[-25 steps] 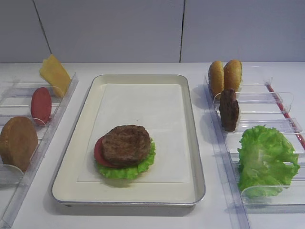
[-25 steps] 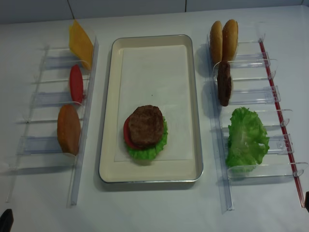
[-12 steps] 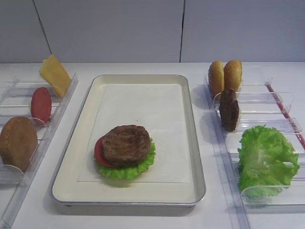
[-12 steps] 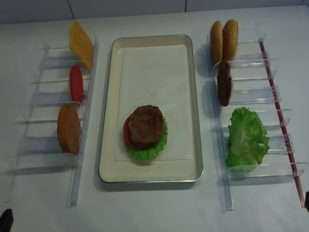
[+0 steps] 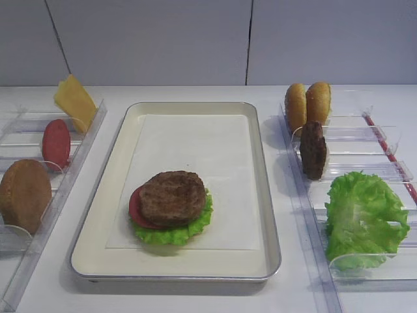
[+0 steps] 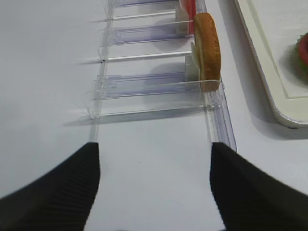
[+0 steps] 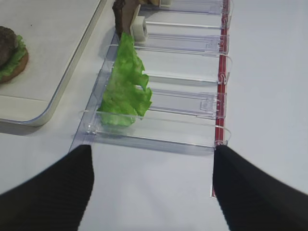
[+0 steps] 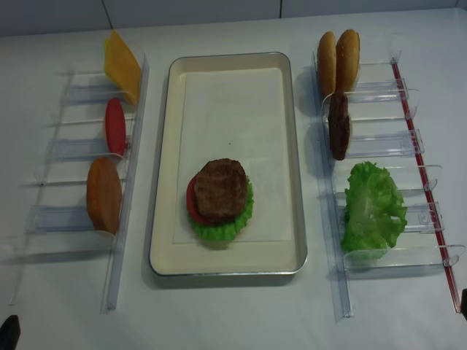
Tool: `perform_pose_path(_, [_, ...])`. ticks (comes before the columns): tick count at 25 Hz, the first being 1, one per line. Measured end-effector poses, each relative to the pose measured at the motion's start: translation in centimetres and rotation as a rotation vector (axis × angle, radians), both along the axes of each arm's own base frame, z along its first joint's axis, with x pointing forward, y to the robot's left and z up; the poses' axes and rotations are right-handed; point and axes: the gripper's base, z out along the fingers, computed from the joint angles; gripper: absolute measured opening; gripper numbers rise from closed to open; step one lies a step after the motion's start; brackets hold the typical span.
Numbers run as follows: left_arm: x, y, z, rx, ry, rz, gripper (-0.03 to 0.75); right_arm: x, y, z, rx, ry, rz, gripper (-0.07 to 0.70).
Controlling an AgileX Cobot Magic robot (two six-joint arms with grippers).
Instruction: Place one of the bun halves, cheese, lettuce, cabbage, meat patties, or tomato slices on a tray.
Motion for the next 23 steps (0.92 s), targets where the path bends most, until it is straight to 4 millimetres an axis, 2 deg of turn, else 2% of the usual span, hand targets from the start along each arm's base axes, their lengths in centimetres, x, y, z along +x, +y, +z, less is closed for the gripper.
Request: perform_pose_path(23, [0.0,0.0,0.0,0.0,0.0,0.0,0.459,0.0,0.0,0.0,0.0,0.0,0.0,0.533])
